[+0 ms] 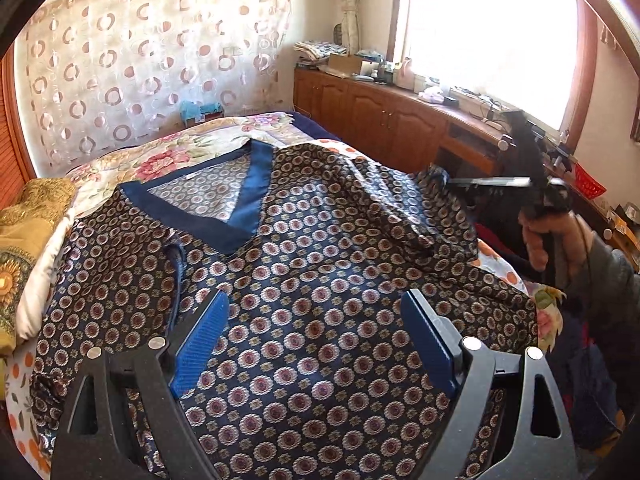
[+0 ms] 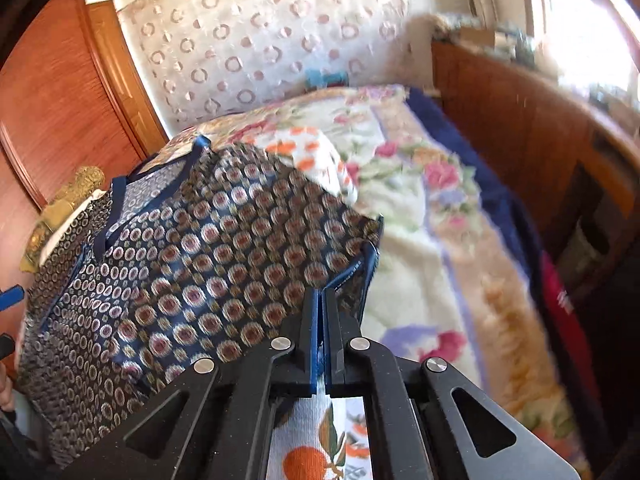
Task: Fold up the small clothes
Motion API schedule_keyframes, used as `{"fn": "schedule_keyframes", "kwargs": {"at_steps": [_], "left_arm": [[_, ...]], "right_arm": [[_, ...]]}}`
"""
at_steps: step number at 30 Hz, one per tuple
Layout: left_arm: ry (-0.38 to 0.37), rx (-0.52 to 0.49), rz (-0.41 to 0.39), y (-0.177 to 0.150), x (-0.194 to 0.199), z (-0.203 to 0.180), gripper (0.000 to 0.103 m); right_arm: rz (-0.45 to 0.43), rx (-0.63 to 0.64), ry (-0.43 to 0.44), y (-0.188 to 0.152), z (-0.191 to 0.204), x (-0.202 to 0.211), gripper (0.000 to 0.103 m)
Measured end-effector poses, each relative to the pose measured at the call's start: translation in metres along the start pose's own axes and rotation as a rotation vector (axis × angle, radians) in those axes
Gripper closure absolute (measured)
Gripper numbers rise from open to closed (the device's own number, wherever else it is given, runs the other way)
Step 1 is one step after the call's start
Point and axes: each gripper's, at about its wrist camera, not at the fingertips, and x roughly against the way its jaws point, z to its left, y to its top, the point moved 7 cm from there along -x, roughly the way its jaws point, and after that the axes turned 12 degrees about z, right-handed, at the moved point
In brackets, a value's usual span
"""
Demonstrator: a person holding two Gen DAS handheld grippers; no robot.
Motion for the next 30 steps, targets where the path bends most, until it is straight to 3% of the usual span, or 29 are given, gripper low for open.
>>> {"fn": "schedule_keyframes", "kwargs": {"at_steps": [5, 9, 14, 16, 18, 19, 25, 30], "left_arm": [[0.02, 0.043, -0.009, -0.005, 0.005, 0.022, 0.015], [0.04, 0.08, -0.024, -0.01, 0.014, 0.042, 0.015], [0.054, 0.132, -0.028, -0.02, 0.02, 0.068, 0.015], [0.06, 0.143, -0.025, -0.023, 0.02, 0.073, 0.015], [0.064, 0.151, -0.023, -0.027, 0.019, 0.078, 0.015], [0.065, 0.153, -0.023, -0.029, 0.019, 0.08, 0.015], [0.068, 0.175, -0.018, -0.034, 0.014, 0.091, 0.015], [0.074, 0.178, -0.002, -0.04, 0.007, 0.095, 0.015]], "right_arm": [[-0.069, 0.114, 0.062, 0.028, 0.055, 0.024, 0.102], [-0.101, 0.246, 0.167, 0.051, 0.131, 0.039, 0.102], [-0.07, 0.356, 0.303, 0.058, 0.216, 0.034, 0.102], [-0.038, 0.383, 0.308, 0.059, 0.232, 0.022, 0.095], [-0.045, 0.398, 0.269, 0.058, 0.234, 0.015, 0.079], [-0.047, 0.398, 0.258, 0.057, 0.23, 0.012, 0.077], [0.022, 0.354, 0.102, 0.038, 0.183, -0.005, 0.076], [0.098, 0.324, 0.029, -0.003, 0.145, -0.023, 0.076]]}}
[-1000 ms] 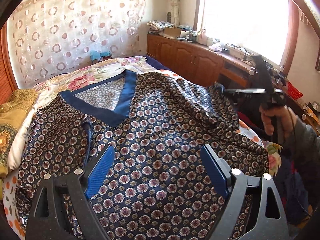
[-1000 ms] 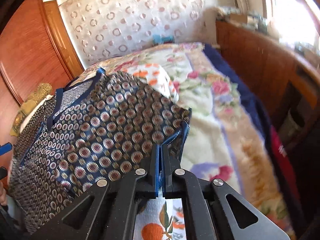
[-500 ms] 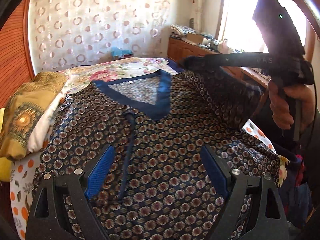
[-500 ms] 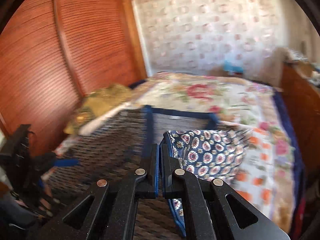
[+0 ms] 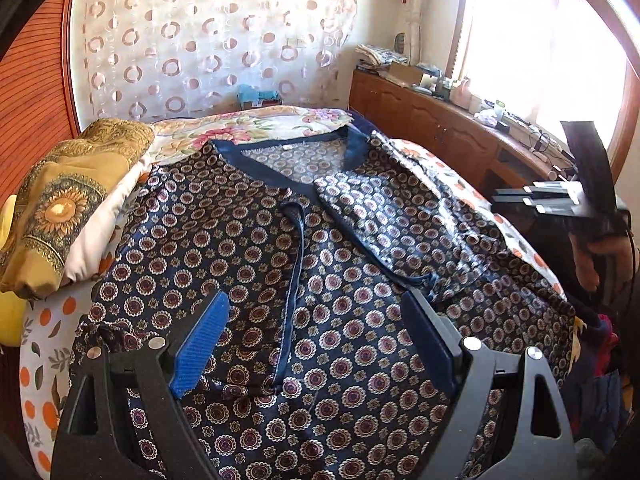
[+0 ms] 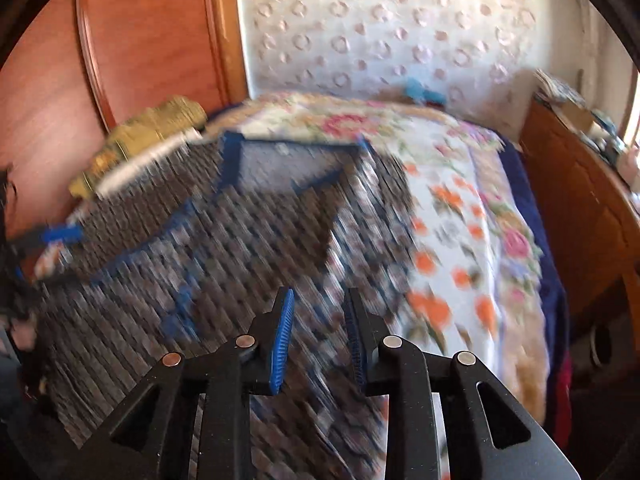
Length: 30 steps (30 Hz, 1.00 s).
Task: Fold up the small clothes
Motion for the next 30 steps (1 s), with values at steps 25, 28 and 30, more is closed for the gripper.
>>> {"fn": "schedule_keyframes", "kwargs": {"at_steps": [25, 28, 30], "left_arm": [[0.078, 0.035, 0.033, 0.0, -0.024, 0.047, 0.015], [0.079, 0.038, 0.031, 0.002, -0.022, 0.052, 0.015], [0.08, 0.039, 0.027, 0.006, -0.021, 0.056, 0.015]], "right_arm": [[-0.014, -0.172, 0.03, 0.025, -0.071, -0.065, 0.102], [0.01, -0.23, -0.114, 0.02, -0.101, -0.066, 0.102], [0.038, -0.246, -0.08, 0.02, -0.106, -0.073, 0.099]]}}
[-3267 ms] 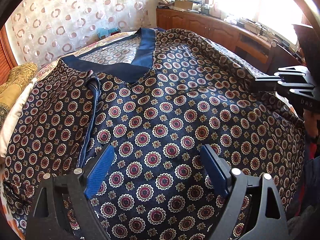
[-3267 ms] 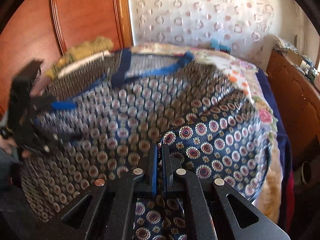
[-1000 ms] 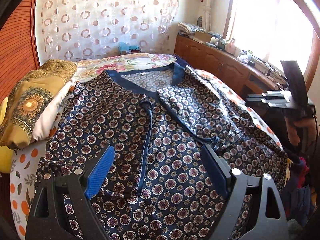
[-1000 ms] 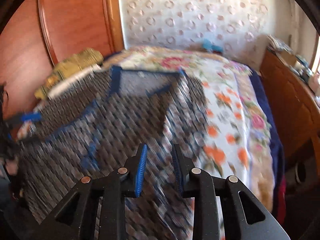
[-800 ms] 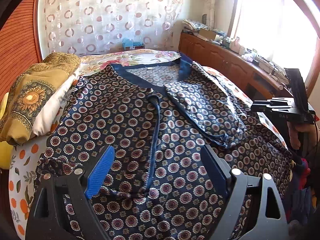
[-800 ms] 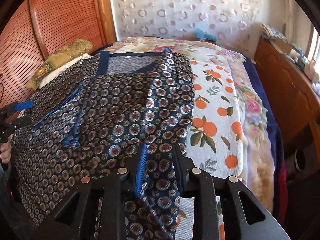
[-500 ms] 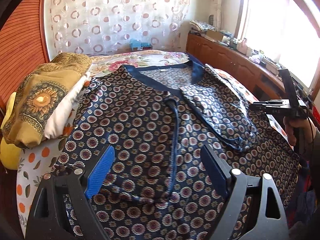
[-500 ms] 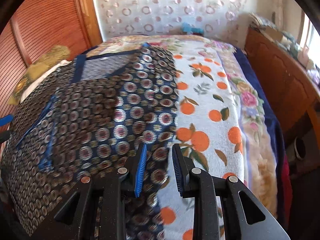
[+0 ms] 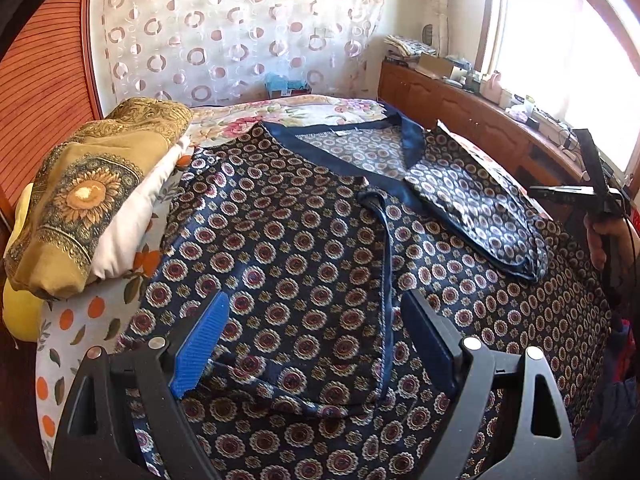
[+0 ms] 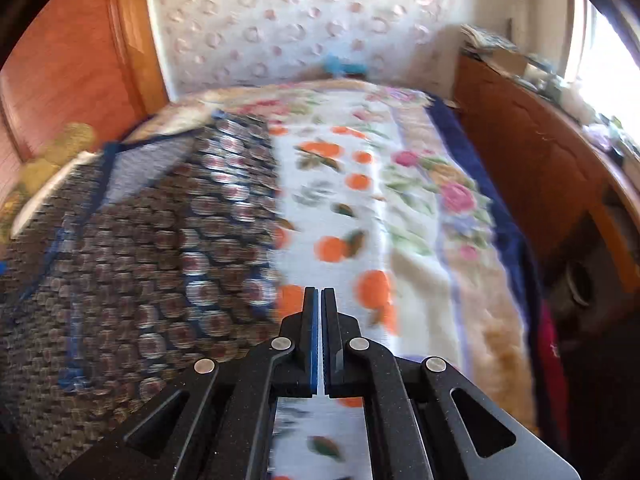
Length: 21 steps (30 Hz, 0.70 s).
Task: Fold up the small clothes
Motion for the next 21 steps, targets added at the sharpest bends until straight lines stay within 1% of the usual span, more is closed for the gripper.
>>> {"fn": "schedule_keyframes", "kwargs": {"at_steps": [1, 2, 3, 5, 7, 9, 11, 12, 18, 21], "left_arm": [[0.005, 0.001, -0.001, 0.002, 0.0, 0.003, 0.015], [0.009, 0.002, -0.003, 0.005, 0.0, 0.006, 0.015], [0.013, 0.005, -0.003, 0.007, 0.0, 0.009, 0.015], [0.024, 0.008, 0.002, 0.013, -0.001, 0.015, 0.015], [0.039, 0.007, 0.005, 0.018, -0.003, 0.021, 0.015], [0.054, 0.006, 0.011, 0.025, -0.005, 0.026, 0.015], [0.062, 0.007, 0.013, 0.033, -0.008, 0.031, 0.015], [0.065, 0.008, 0.016, 0.037, -0.01, 0.034, 0.015], [0.093, 0.0, 0.025, 0.064, -0.018, 0.053, 0.015], [0.086, -0.013, 0.024, 0.08, -0.02, 0.063, 0.015]], "right_arm": [[0.002, 0.007, 0.005, 0.002, 0.001, -0.001, 0.096], [-0.01, 0.017, -0.01, 0.004, 0.002, 0.0, 0.09], [-0.024, 0.032, -0.02, 0.009, 0.005, 0.001, 0.087], [-0.04, 0.061, 0.007, 0.017, 0.015, 0.004, 0.086], [-0.058, 0.092, 0.021, 0.024, 0.026, 0.009, 0.079], [-0.079, 0.125, 0.032, 0.03, 0.038, 0.013, 0.058], [-0.094, 0.153, 0.052, 0.036, 0.051, 0.015, 0.049], [-0.098, 0.167, 0.053, 0.04, 0.056, 0.014, 0.046], [-0.079, 0.226, 0.068, 0.055, 0.076, -0.005, 0.046], [-0.068, 0.25, 0.067, 0.064, 0.079, -0.016, 0.046]]}}
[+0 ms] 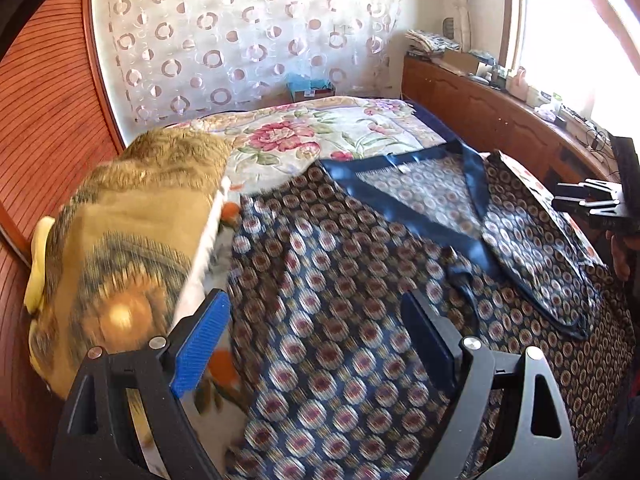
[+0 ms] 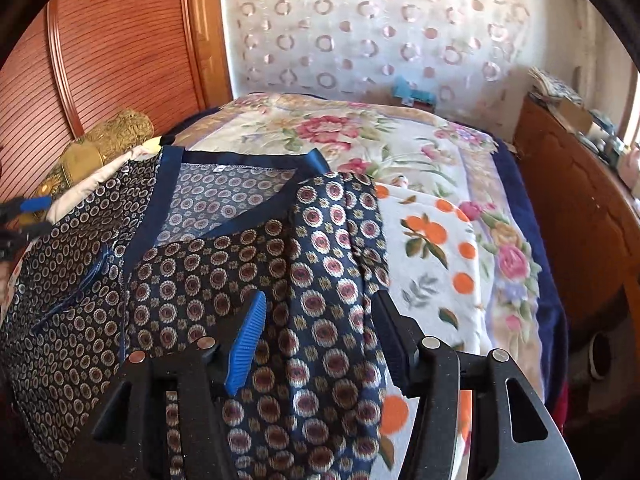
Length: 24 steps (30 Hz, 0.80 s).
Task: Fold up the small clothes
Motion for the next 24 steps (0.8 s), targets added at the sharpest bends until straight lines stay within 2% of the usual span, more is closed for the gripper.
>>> {"fn": "schedule_keyframes", "kwargs": {"at_steps": [5, 9, 15, 19, 22, 23, 24], "left_arm": [[-0.009, -0.008, 0.042, 0.03, -0.019, 0.02, 0.023], [-0.016, -0.018, 0.092, 0.04, -0.036, 0.026, 0.029], [0.017, -0.029, 0.166, 0.044, -0.066, 0.033, 0.029], [0.003, -0.027, 0.168, 0.048, -0.069, 0.032, 0.029], [-0.018, 0.009, 0.119, 0.054, -0.058, 0.036, 0.031], [-0.022, 0.016, 0.109, 0.056, -0.055, 0.038, 0.042], [-0.021, 0.022, 0.11, 0.057, -0.054, 0.041, 0.059]], "right_arm": [[0.022, 0.006, -0.024, 0.013, -0.012, -0.018, 0.046], [0.046, 0.002, -0.016, 0.025, -0.017, -0.034, 0.046], [0.069, 0.008, -0.01, 0.04, -0.029, -0.05, 0.046], [0.058, -0.002, 0.01, 0.049, -0.034, -0.053, 0.046], [0.046, -0.008, 0.019, 0.051, -0.036, -0.055, 0.046], [0.041, -0.007, 0.019, 0.051, -0.036, -0.055, 0.046], [0.037, -0.007, 0.02, 0.052, -0.037, -0.055, 0.046]]}}
